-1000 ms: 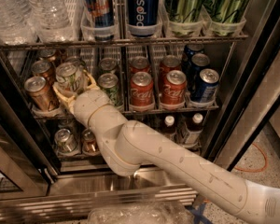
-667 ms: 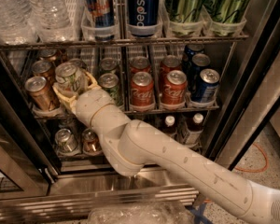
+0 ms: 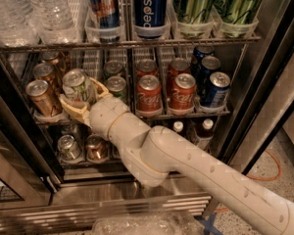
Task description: Pick 7up can from middle shelf of fridge
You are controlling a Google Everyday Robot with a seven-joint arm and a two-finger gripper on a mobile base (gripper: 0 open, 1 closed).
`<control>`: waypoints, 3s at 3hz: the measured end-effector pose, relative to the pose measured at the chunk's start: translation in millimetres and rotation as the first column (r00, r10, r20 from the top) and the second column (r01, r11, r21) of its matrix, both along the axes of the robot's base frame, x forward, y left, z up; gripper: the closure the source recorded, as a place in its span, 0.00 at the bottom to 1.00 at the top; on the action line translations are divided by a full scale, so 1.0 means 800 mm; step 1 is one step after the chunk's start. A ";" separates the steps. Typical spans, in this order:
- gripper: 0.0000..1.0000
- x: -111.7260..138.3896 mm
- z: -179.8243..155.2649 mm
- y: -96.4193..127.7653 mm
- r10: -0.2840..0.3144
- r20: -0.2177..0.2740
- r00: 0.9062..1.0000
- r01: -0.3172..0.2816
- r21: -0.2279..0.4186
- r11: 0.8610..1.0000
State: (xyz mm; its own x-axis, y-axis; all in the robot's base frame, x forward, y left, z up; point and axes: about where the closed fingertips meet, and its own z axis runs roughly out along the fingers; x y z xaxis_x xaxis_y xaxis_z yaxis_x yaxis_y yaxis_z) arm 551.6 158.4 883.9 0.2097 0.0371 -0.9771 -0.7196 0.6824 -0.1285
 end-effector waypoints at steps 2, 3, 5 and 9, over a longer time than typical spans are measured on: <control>1.00 -0.028 -0.002 -0.004 0.191 -0.036 0.981 -0.191 0.001 0.982; 1.00 -0.044 0.002 -0.002 0.280 -0.041 0.959 -0.280 -0.004 0.960; 1.00 -0.069 -0.003 -0.020 0.365 -0.077 0.928 -0.368 -0.024 0.930; 1.00 -0.139 -0.009 -0.088 0.426 -0.139 0.894 -0.438 -0.071 0.896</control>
Offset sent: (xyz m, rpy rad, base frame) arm -0.0450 -0.0036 0.0034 -0.0040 0.0369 0.3395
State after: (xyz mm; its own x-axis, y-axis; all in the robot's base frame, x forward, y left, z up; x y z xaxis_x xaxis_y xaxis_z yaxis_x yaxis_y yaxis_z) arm 440.8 88.0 876.5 0.0796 0.0009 -0.9968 -0.9542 0.2892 -0.0759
